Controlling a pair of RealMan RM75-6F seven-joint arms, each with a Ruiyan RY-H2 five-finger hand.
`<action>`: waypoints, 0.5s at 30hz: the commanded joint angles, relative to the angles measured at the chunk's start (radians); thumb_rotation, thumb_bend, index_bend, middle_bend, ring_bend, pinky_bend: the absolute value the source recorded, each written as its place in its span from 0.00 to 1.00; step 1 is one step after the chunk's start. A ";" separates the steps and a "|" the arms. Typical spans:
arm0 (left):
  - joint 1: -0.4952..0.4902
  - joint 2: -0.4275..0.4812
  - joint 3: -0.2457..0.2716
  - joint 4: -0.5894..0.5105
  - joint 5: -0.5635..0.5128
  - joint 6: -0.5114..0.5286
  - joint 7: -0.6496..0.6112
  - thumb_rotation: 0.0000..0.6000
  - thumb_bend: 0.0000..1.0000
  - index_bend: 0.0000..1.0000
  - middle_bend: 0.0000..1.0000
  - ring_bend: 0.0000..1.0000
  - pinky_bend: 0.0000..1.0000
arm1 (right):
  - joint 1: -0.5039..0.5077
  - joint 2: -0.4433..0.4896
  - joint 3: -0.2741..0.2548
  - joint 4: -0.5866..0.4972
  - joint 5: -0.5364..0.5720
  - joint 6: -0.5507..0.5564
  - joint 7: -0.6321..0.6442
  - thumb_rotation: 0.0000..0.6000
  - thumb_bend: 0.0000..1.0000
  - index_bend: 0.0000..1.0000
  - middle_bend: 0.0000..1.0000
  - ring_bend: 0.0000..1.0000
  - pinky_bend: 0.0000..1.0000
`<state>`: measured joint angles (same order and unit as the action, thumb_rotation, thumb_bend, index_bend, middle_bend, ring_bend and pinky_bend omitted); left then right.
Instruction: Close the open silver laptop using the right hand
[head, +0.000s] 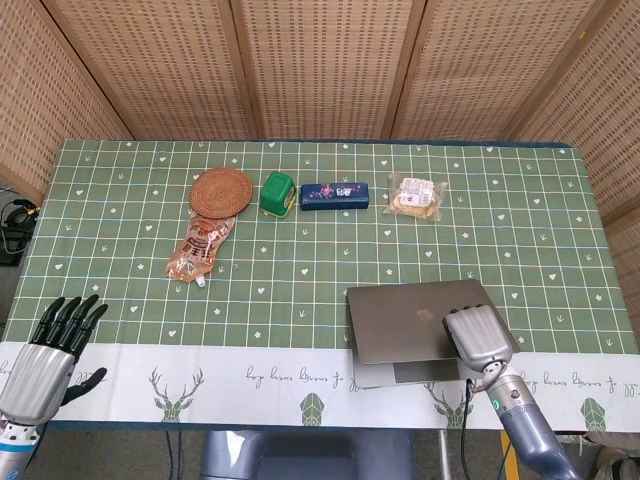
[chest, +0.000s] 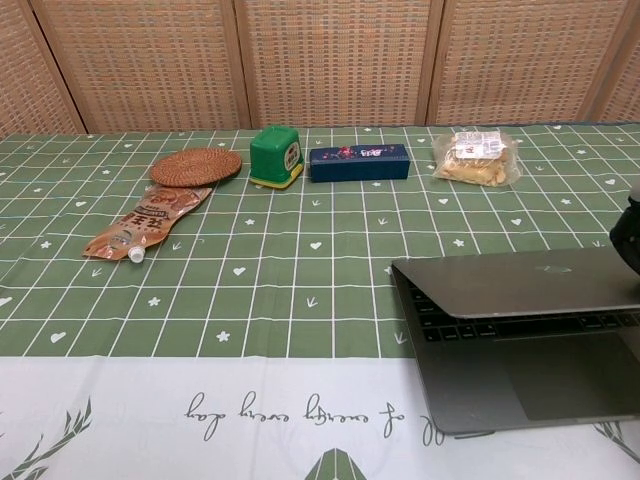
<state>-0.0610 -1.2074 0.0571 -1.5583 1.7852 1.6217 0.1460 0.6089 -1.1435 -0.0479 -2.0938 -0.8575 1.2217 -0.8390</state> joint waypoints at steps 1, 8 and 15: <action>0.000 -0.001 0.000 0.001 -0.001 -0.002 0.001 1.00 0.17 0.00 0.00 0.00 0.00 | 0.001 -0.007 -0.004 0.006 0.006 -0.002 -0.007 1.00 1.00 0.68 0.57 0.50 0.52; 0.000 -0.001 0.000 0.001 -0.001 -0.002 0.001 1.00 0.18 0.00 0.00 0.00 0.00 | 0.000 -0.038 -0.017 0.033 0.021 -0.017 -0.012 1.00 1.00 0.68 0.57 0.50 0.52; 0.000 0.000 -0.001 0.001 0.000 0.000 0.001 1.00 0.17 0.00 0.00 0.00 0.00 | -0.002 -0.074 -0.029 0.066 0.023 -0.033 -0.009 1.00 1.00 0.68 0.57 0.50 0.52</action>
<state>-0.0610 -1.2077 0.0563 -1.5575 1.7853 1.6214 0.1471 0.6070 -1.2148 -0.0752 -2.0311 -0.8352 1.1904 -0.8477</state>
